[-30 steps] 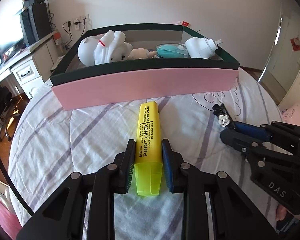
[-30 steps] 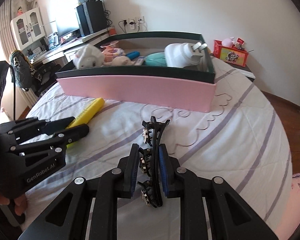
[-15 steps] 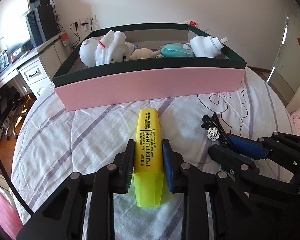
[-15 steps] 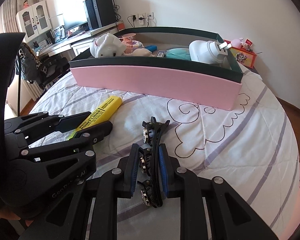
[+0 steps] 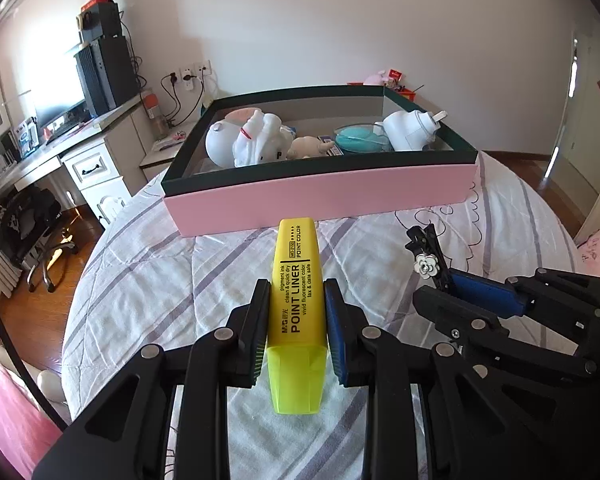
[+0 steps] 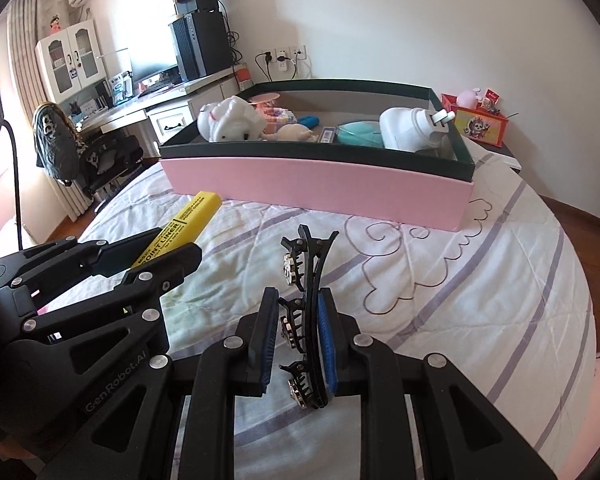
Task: Organize rigid objects
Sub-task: 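Grasp the yellow highlighter with the left tool while the right tool holds the clip, then carry the yellow highlighter and black clip over the pink box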
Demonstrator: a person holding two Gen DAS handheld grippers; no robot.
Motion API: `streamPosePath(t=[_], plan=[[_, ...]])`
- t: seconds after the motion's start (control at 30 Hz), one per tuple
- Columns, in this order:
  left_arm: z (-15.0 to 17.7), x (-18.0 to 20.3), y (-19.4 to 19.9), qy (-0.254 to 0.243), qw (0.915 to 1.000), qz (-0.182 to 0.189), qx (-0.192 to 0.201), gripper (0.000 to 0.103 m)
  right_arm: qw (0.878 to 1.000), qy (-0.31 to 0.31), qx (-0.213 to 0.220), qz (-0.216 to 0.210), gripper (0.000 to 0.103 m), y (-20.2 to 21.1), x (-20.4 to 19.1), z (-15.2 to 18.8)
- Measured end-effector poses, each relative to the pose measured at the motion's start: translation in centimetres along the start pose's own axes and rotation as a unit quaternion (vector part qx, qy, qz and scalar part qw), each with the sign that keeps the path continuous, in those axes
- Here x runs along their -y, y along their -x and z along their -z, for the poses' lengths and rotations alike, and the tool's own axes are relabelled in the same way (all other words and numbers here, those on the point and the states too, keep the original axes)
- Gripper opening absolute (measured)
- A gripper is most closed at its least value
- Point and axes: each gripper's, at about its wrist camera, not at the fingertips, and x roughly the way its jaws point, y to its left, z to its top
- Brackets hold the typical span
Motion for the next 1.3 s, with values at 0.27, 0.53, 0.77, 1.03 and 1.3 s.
streamPosePath(t=[0.27, 0.53, 0.77, 1.03, 1.3], plan=[[-0.9, -1.0, 1.9, 0.004, 0.9998, 0.002, 0.021, 0.026, 1.0, 0.009, 0.024, -0.01, 0.02, 1.6, -1.4, -0.8], [-4.6, -1.8, 2.7, -0.007, 0.9984, 0.02, 0.052, 0.026, 0.998, 0.025, 0.053, -0.018, 0.02, 2.8, -1.7, -3.7], [-10.4, -1.8, -0.4, -0.021, 0.9972, 0.029, 0.066, 0.026, 0.997, 0.032, 0.076, -0.014, 0.02, 1.8, 0.0, -8.7], [-15.7, -1.7, -8.2, -0.017, 0.999, 0.029, 0.03, 0.026, 0.997, 0.033, 0.064, 0.017, 0.02, -3.4, 2.9, -14.2], [-15.5, -1.1, -12.8, -0.02, 0.9996, 0.022, 0.003, 0.026, 0.999, 0.022, 0.028, 0.027, 0.02, -8.4, 5.3, -14.8]])
